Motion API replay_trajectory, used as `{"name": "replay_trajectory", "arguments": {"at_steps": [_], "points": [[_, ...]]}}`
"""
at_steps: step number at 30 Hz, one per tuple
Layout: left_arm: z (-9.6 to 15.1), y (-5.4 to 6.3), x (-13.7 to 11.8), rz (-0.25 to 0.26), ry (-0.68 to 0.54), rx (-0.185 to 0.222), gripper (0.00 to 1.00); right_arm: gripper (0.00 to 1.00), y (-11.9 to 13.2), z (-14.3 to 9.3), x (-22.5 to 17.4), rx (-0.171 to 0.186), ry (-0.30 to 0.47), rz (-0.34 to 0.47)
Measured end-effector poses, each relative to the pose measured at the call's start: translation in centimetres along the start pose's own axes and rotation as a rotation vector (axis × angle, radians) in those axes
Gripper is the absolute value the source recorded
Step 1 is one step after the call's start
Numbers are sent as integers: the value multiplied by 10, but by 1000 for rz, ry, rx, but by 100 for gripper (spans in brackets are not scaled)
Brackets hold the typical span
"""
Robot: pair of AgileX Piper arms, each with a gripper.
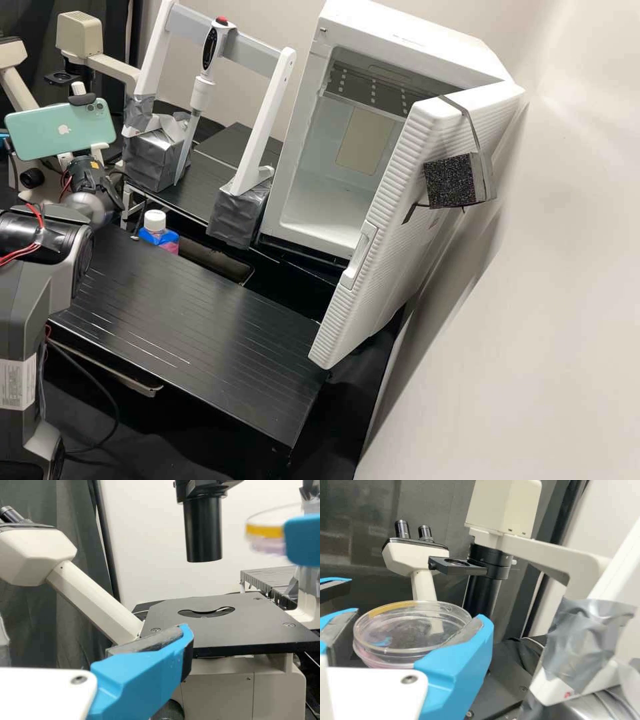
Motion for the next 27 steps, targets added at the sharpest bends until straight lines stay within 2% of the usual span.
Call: {"name": "replay_trajectory", "arguments": {"at_steps": [6,14,17,27], "points": [[0,0,0,0,0,0,100,0,-6,11,20,30,14,-39],[0,0,0,0,0,0,100,0,-8,19,45,-4,-3,-53],[0,0,0,0,0,0,100,0,-11,24,56,-12,-38,-60],[0,0,0,0,0,0,100,0,-28,35,77,-17,-107,-96]]}}
